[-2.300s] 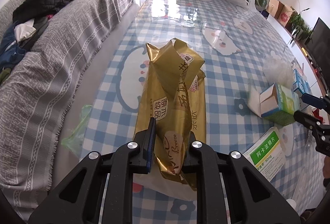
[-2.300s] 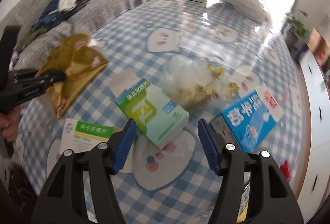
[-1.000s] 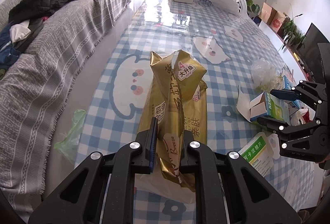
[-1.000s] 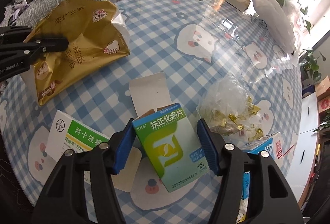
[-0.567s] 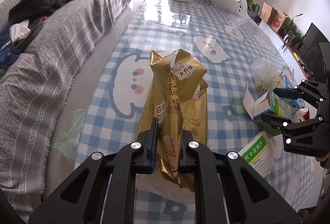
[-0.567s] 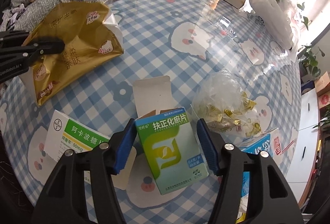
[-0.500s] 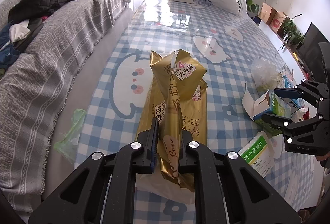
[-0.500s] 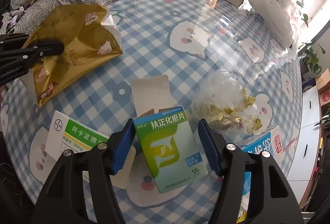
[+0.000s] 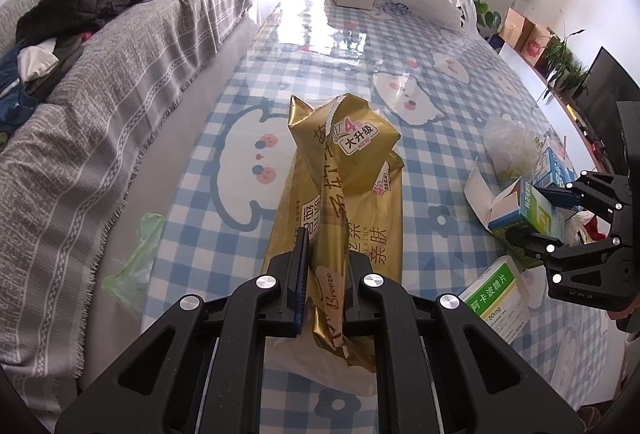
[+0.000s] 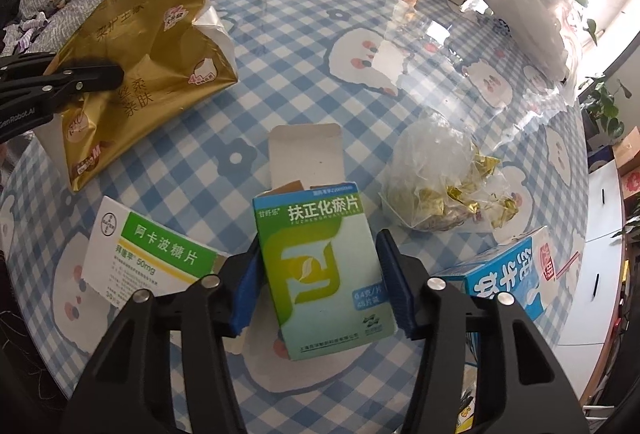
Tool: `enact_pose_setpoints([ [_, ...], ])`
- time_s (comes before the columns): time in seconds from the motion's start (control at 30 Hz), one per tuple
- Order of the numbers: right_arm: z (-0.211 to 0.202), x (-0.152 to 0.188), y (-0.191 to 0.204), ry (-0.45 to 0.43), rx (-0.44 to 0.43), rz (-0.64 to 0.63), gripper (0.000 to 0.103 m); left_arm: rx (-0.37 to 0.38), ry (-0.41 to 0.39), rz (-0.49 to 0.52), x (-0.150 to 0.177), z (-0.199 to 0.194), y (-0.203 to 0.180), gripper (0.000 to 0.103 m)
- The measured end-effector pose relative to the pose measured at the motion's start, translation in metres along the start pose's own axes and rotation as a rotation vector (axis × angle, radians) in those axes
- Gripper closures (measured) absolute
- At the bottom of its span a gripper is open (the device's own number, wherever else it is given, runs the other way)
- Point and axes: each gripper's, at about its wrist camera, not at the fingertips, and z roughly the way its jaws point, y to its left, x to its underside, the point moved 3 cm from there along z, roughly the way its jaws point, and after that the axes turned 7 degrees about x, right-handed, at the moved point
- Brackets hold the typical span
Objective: Collect trash
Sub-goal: 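Close the left tool on the gold bag while the right tool grips the green medicine box, then lift the gold bag and green box and carry both toward the black bin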
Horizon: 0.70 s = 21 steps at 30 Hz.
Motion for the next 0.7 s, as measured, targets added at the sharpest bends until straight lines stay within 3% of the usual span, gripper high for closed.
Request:
enact_pose_setpoints([
  [0.33, -0.018, 0.006, 0.004, -0.048, -0.014, 0.044, 0.055, 0.005, -0.021, 0.004, 0.001, -0.009, -0.003, 0.093],
  [0.7, -0.049, 0.015, -0.013, -0.147, 0.011, 0.223, 0.055, 0.020, -0.051, 0.002, 0.001, -0.024, -0.012, 0.093],
])
